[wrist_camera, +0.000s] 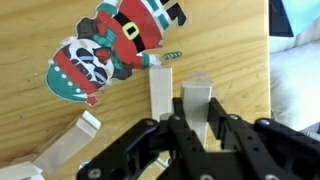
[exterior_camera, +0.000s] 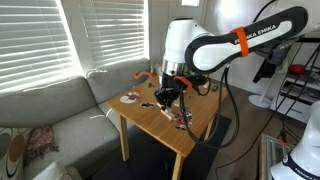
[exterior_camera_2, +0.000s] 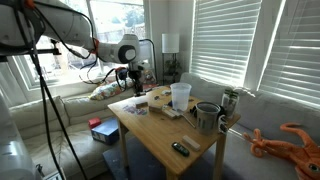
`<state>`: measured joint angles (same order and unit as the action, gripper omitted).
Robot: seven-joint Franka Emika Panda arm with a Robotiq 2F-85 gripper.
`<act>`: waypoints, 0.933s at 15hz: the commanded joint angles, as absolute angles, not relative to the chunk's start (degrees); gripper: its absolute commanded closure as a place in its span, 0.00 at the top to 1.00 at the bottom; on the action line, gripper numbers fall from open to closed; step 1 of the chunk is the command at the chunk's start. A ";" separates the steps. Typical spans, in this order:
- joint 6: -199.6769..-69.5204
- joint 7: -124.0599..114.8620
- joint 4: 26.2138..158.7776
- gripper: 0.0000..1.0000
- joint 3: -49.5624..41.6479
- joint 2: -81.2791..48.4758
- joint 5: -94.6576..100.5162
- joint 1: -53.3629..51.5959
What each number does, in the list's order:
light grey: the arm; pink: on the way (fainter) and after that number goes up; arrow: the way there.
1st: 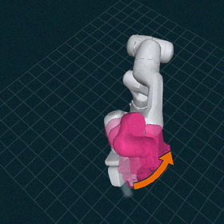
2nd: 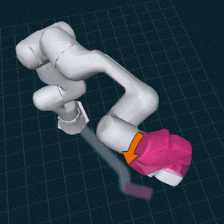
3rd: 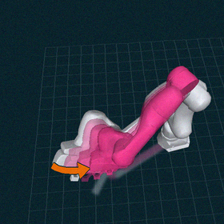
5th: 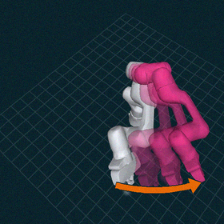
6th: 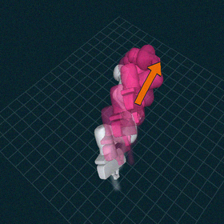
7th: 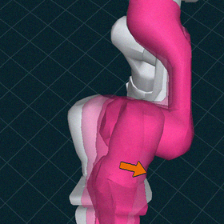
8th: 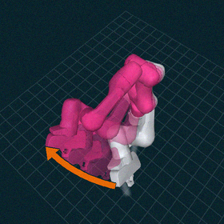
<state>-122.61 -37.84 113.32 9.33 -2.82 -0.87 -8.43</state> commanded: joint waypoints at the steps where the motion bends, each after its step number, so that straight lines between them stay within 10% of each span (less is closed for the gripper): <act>1: -119.99 -39.29 108.21 0.07 9.05 -7.87 -0.06 -9.55; 14: -115.50 -39.39 103.32 0.07 7.86 -13.40 2.23 -12.10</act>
